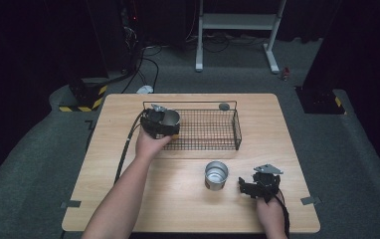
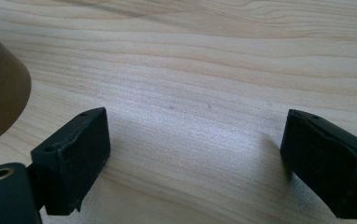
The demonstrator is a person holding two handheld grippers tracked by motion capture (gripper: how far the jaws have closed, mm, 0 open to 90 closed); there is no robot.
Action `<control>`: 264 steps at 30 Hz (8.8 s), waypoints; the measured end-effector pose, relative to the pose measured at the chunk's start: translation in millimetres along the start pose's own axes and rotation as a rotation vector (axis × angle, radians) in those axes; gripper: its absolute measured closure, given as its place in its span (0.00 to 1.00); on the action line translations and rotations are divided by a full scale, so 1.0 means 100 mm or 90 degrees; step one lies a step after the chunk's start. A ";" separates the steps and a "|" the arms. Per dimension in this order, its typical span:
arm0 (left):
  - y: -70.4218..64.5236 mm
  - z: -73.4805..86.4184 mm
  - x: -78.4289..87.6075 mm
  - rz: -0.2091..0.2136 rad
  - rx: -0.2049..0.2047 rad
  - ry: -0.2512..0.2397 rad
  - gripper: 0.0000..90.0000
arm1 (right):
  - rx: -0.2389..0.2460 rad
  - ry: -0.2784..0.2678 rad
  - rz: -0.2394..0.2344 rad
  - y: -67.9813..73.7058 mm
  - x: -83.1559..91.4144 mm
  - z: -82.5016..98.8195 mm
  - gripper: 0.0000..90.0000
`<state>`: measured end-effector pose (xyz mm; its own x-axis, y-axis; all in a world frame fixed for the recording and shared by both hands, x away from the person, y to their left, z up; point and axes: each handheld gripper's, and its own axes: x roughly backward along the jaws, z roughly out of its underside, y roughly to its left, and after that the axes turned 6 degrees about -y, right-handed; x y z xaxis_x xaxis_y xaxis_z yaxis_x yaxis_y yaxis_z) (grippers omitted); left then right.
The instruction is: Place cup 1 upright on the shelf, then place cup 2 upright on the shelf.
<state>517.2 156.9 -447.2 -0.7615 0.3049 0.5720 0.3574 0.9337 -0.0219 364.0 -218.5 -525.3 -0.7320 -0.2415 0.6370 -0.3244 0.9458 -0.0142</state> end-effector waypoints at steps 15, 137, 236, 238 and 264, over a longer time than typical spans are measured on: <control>0.03 0.07 0.26 -0.009 0.012 -0.034 0.01 | 0.000 0.001 -0.001 0.00 0.00 0.00 0.09; 0.10 1.78 1.10 0.038 -0.048 0.044 0.00 | 0.032 -0.078 -0.078 0.15 0.41 -0.01 0.11; 0.11 1.76 1.07 0.016 -0.033 0.042 0.00 | 0.120 -0.155 -0.186 0.88 0.11 -0.34 0.20; 0.12 1.76 1.07 0.017 -0.033 0.043 0.00 | 0.121 -0.158 -0.186 0.88 0.12 -0.34 0.20; 0.11 1.76 1.07 0.016 -0.032 0.044 0.01 | 0.105 -0.193 -0.154 0.85 0.38 -0.54 0.21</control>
<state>345.1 233.1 -530.4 -0.7133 0.3130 0.6271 0.4044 0.9146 0.0035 341.4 -135.0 -460.6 -0.7583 -0.5283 0.3819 -0.5818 0.8128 -0.0309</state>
